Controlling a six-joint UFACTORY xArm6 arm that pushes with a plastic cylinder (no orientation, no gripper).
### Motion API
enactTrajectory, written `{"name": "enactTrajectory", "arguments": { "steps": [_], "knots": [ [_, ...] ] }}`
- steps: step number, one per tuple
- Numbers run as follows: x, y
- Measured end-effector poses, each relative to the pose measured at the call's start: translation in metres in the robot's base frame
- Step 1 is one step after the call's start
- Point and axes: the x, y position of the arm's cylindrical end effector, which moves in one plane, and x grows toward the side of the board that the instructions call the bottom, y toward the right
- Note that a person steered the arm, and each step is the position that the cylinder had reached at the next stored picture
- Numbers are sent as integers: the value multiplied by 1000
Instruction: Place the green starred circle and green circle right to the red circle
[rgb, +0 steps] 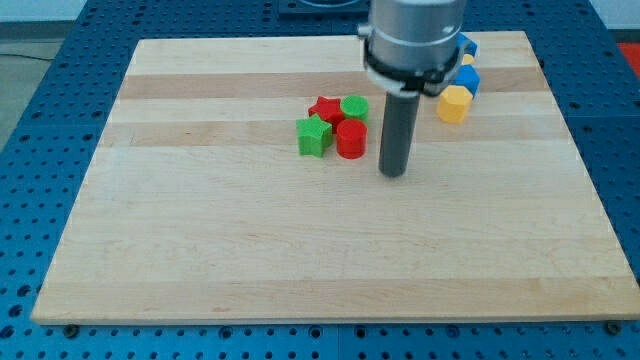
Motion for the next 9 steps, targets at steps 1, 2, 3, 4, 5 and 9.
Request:
{"name": "enactTrajectory", "arguments": {
  "steps": [1, 2, 3, 4, 5, 9],
  "knots": [
    [-47, -74],
    [-73, -120],
    [-80, -112],
    [-154, -142],
    [-127, -101],
    [-90, -39]
  ]
}}
